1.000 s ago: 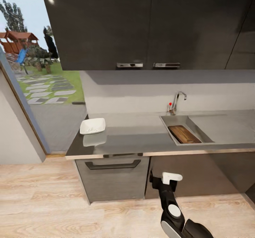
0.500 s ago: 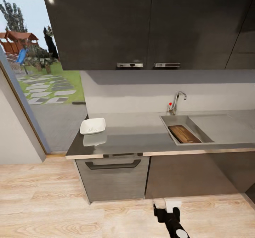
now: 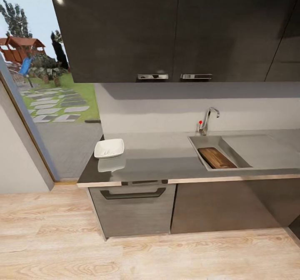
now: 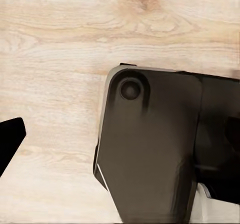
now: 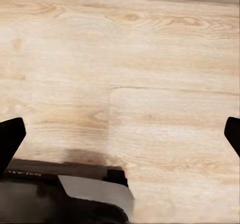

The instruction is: In the kitchen, take the Vidalia onion out of the sink, dice it on the chopping board with the paring knife, put the diced onion into the bowl on the countertop, then place both the paring knife and the chopping board into the sink.

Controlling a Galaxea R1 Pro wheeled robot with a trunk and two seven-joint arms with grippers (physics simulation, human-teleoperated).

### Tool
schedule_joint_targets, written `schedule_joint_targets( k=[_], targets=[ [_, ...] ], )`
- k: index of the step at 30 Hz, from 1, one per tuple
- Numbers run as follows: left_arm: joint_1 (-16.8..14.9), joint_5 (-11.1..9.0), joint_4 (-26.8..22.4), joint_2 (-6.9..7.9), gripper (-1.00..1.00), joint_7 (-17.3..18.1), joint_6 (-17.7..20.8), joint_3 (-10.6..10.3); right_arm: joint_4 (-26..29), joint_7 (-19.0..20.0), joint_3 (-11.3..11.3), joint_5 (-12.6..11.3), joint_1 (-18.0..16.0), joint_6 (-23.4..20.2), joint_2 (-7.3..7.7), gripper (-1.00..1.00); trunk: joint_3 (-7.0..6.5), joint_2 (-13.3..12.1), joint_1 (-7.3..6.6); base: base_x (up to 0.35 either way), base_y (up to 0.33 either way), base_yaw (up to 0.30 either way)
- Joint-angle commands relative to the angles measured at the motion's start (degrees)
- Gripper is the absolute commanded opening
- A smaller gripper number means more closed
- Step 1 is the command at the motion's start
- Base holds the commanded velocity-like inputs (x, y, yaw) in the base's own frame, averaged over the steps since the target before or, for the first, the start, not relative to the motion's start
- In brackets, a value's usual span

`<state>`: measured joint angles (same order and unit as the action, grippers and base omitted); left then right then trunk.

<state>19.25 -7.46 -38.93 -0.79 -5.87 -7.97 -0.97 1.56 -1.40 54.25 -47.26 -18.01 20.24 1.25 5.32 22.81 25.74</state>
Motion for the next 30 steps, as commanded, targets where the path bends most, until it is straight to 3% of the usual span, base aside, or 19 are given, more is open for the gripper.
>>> schedule_joint_targets(
  k=[1, 8, 11, 14, 19, 25, 30],
  targets=[
    [0.0, -0.5, 0.3, 0.00, 1.00, -0.5, -0.1, -0.1, 0.0, 0.6, 0.4, -0.4, 1.1, -0.2, -0.04, 1.00, 0.09, 0.1, 0.04, 0.000, 0.000, 0.000],
    [0.0, -0.5, 3.6, 0.00, 1.00, -1.5, -0.1, -0.2, -0.2, 1.4, 0.4, -0.4, 4.6, -1.5, -0.19, 1.00, -0.30, 0.1, 0.04, 0.000, 0.000, 0.000],
    [0.0, -0.5, 6.4, 0.13, 1.00, -1.7, -0.2, -0.2, -0.3, 1.5, 0.4, -0.4, 4.8, -5.1, -0.14, 1.00, -0.57, 0.1, 0.04, 0.000, 0.000, 0.000],
    [0.0, -0.6, 8.1, 1.19, 1.00, -1.6, -0.3, -0.2, -0.4, 1.5, 0.4, -0.4, 5.0, -9.3, 0.10, 1.00, -0.85, 0.1, 0.04, 0.000, 0.000, 0.000],
    [-0.1, -0.7, 10.3, 1.65, 1.00, -1.4, -0.3, -0.2, -0.5, 1.4, 0.3, -0.4, 6.7, -12.2, 0.45, 1.00, -1.31, 0.1, 0.04, 0.000, 0.000, 0.000],
    [-0.1, -0.7, 17.9, 1.90, 1.00, -1.4, -0.3, -0.3, -0.5, 1.2, 0.3, -0.4, 8.6, -16.7, 0.55, 1.00, -1.87, 0.1, 0.04, 0.000, 0.000, -0.027],
    [0.0, -0.7, 25.3, 1.93, 1.00, -1.4, -0.3, -0.3, -0.5, 1.2, 0.3, -0.4, 8.8, -17.9, 0.88, 1.00, -2.33, 0.1, 0.04, 0.000, 0.000, -0.064]
  ],
)
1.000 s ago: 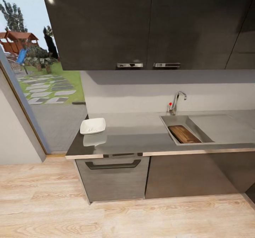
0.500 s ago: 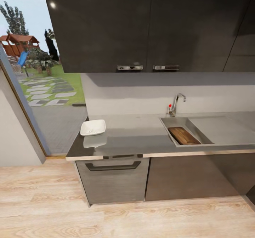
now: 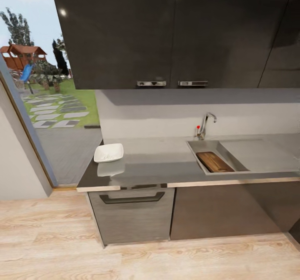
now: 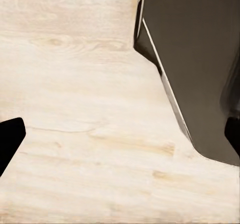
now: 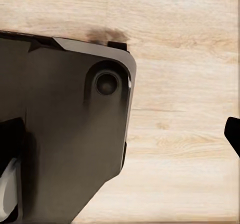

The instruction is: In the kitchen, take the Vidalia onion out of the sink, dice it on the chopping board with the paring knife, put the diced onion into the bowl on the countertop, then place both the paring knife and the chopping board into the sink.

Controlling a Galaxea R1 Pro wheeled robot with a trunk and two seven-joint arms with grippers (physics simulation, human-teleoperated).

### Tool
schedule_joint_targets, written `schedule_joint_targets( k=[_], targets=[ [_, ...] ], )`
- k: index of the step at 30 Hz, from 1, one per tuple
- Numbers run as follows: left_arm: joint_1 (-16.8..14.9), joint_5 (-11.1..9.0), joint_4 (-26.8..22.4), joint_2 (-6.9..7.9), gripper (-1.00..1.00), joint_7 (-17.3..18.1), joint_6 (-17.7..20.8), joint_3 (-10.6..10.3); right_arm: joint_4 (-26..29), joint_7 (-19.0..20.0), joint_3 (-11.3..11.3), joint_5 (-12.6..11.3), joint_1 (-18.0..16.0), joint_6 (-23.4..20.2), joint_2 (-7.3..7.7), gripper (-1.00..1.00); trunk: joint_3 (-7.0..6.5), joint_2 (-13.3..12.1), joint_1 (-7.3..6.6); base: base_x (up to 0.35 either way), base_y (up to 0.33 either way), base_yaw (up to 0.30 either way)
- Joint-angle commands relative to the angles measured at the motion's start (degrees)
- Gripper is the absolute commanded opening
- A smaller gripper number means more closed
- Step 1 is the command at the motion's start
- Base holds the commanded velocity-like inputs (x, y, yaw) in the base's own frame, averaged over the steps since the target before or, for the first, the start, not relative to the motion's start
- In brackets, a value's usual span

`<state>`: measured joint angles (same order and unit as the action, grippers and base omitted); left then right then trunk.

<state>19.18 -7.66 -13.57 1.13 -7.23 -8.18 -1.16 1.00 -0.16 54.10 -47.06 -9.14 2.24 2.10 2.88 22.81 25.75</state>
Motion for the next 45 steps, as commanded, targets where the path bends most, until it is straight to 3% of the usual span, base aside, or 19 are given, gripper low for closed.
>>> schedule_joint_targets(
  k=[1, 7, 45],
  targets=[
    [0.0, -0.5, 1.0, 0.01, 1.00, -0.1, -0.1, -0.2, 0.1, 0.0, 0.5, -0.6, 0.0, -0.3, 0.05, 1.00, 0.01, 0.1, 0.04, 0.000, 0.000, -0.071],
    [0.0, -0.4, 2.8, 0.01, 1.00, -0.1, -0.1, -0.1, 0.1, 0.0, 0.5, -0.6, 0.0, -3.1, -0.06, 1.00, -0.54, 0.1, 0.04, 0.000, 0.000, -0.072],
    [0.0, -0.4, 2.9, 0.01, 1.00, -0.1, -0.1, -0.1, 0.5, 0.0, 0.5, -0.6, 0.0, -3.0, -0.83, 1.00, -4.07, 0.1, 0.04, 0.000, 0.000, -0.044]
  ],
)
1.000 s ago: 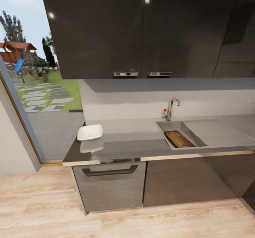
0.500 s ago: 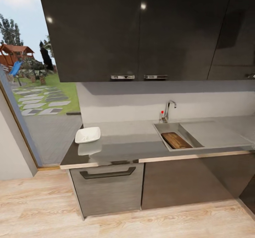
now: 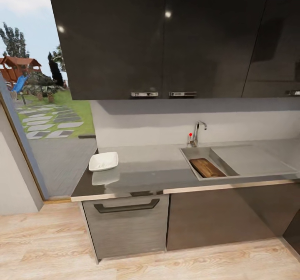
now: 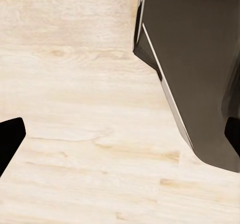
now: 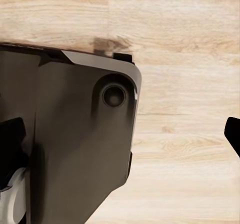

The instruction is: In the kitchen, take the Vidalia onion out of the sink, dice it on the chopping board with the paring knife, put the diced onion into the bowl on the countertop, then place both the paring knife and the chopping board into the sink.

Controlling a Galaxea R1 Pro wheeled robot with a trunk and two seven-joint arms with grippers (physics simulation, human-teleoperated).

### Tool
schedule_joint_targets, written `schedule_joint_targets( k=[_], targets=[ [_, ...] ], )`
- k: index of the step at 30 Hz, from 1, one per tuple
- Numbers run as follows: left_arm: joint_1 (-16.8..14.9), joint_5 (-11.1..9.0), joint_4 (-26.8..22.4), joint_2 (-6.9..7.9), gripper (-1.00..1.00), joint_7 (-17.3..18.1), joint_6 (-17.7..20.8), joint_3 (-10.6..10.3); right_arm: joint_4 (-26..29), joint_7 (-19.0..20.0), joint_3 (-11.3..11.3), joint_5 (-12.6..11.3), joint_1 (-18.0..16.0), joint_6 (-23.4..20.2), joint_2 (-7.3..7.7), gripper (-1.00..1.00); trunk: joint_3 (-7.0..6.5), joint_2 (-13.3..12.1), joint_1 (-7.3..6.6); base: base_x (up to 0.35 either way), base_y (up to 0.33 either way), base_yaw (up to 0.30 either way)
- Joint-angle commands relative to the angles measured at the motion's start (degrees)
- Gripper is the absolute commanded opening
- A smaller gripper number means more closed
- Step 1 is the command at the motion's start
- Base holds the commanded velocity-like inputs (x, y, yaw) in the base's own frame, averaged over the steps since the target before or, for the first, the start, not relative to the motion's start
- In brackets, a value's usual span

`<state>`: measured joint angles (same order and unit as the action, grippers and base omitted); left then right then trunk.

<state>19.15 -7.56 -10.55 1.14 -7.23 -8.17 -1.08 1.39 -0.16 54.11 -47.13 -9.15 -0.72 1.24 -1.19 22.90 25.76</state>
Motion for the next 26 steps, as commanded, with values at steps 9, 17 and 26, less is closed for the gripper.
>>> schedule_joint_targets(
  k=[9, 17, 26],
  targets=[
    [0.0, -0.5, -0.1, 0.00, 1.00, -0.1, -0.1, -0.1, 0.8, 0.1, 0.6, -0.4, 0.0, 2.6, 0.30, 1.00, -0.38, 0.0, 0.02, 0.000, 0.000, 0.000],
    [0.0, -0.5, -0.1, 0.00, 1.00, -0.1, -0.1, -0.1, 0.9, 0.1, 0.6, -0.4, 0.0, 17.3, 0.07, 1.00, -0.39, 0.0, 0.02, 0.000, 0.000, 0.000],
    [0.0, -0.5, -0.1, 0.00, 1.00, -0.1, -0.1, -0.1, 0.9, 0.1, 0.6, -0.4, 0.0, 17.6, 0.05, 1.00, -0.39, 0.0, 0.02, 0.000, 0.000, 0.000]
  ],
)
